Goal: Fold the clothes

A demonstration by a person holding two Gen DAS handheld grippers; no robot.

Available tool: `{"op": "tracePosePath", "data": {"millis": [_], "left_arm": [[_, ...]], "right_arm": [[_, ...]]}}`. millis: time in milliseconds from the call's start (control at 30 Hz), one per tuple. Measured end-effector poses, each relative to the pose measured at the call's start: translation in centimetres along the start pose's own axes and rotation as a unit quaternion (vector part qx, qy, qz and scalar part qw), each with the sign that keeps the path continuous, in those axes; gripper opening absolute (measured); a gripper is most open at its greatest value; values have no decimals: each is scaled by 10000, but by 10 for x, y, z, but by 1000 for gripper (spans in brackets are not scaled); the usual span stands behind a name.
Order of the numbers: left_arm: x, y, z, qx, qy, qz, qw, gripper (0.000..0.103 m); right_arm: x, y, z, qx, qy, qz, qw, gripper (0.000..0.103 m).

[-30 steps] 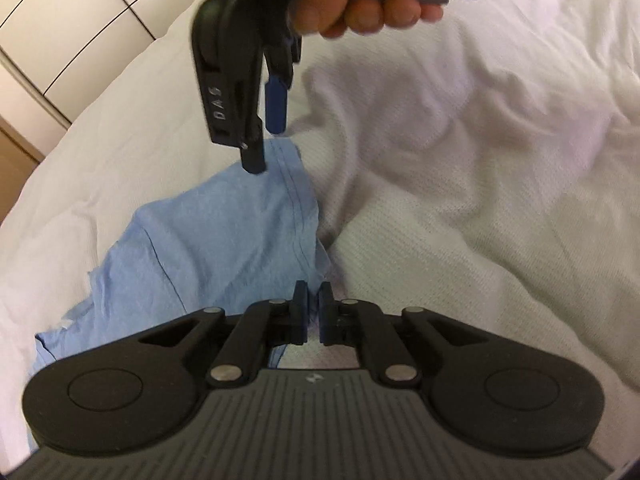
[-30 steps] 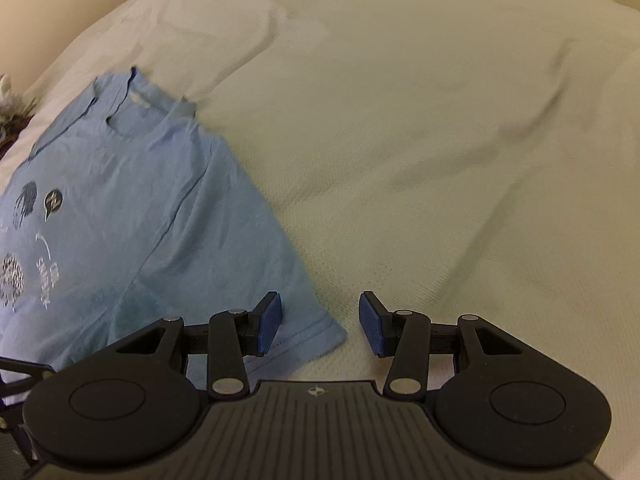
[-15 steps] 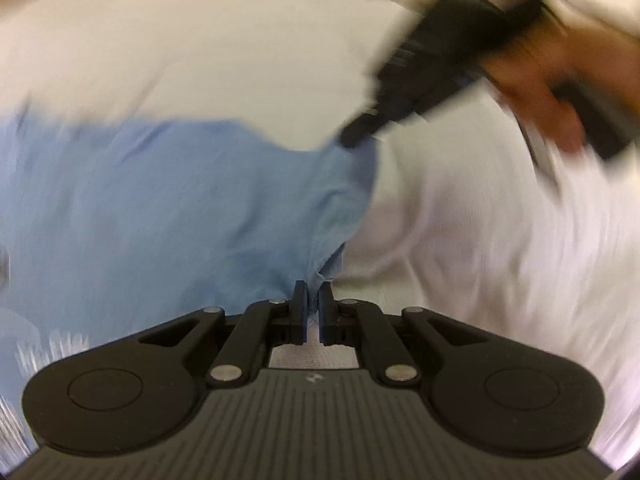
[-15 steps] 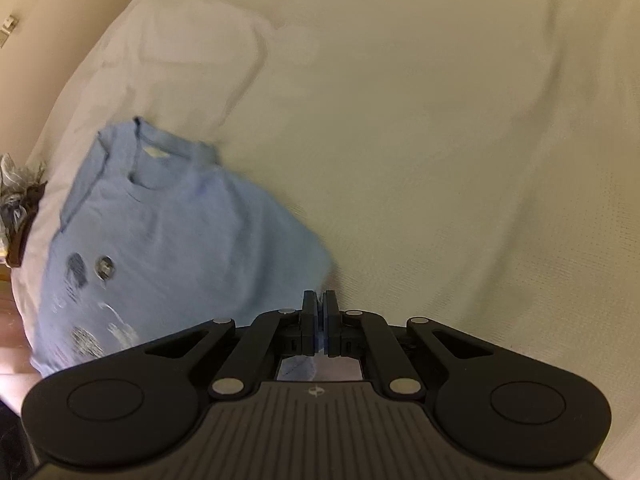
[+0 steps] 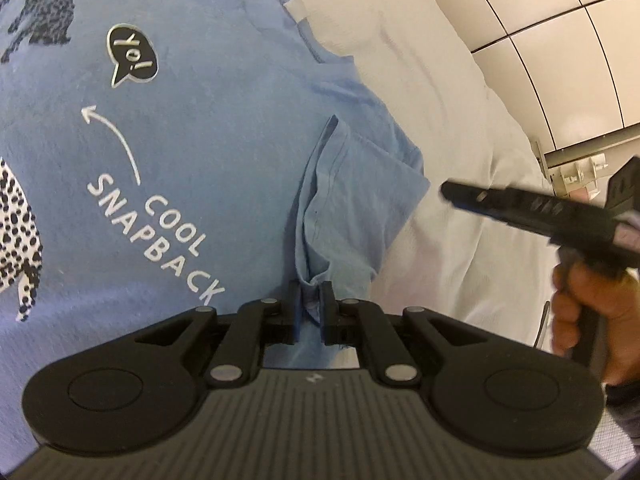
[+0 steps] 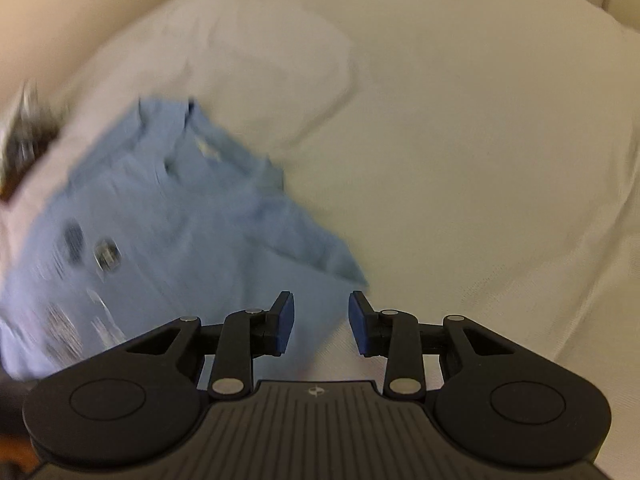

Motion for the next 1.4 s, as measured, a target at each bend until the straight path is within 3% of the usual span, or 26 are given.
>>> {"op": "tracePosePath", "data": {"millis": [100,267,433,533,633,733,900,1100,1233,1333,1400], "left_arm": [[3,-3,-8,12,49,0,10000,4],[8,-4,-18,62,-96,-72,9999,4],[11,7,-21,204,-402,-105,9989,4],[14,23,-27,315,-514,-70,9982,8],[17,42,-32,486,-727,-54,9962,9],[20,64,-37,690,-968,-20,9929,18],[16,104,-44,1133,-1580,-65,9809,24],[-6,165,-61,1594,-2104,-142,9644,34],[-25,215,-77,1923,-2459,-102,9500,48],[-33,248,-90,2147,-2725,-30,9379,67],[-34,266,-97,2220,-2908,4,9307,71]], "right_arm": [[-8,-12,-4,-99,485,-138,9987,35],[-7,-34,-6,-41,512,-241,9984,34],[-6,-46,7,-896,503,-313,9942,35],[-11,-34,7,-1100,338,-267,9930,35],[-22,-14,-3,-965,164,-176,9950,37],[-43,4,-21,-682,-80,-138,9975,42],[-86,28,-62,-252,-445,-316,9982,42],[-132,64,-116,28,-352,-372,9987,42],[-151,85,-141,84,-195,-280,9994,43],[-161,101,-160,102,-90,-197,9997,43],[-165,109,-172,69,-44,-146,9999,44]]}}
Point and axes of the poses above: each gripper's, at about its wrist camera, not at the fingertips, and y roughly against the way its jaws point, z to its right, x to its top, the point moved 8 cm from there along -y, roughly the way its jaws point, and after that the axes turned 2 degrees about z, right-handed, at the moved point
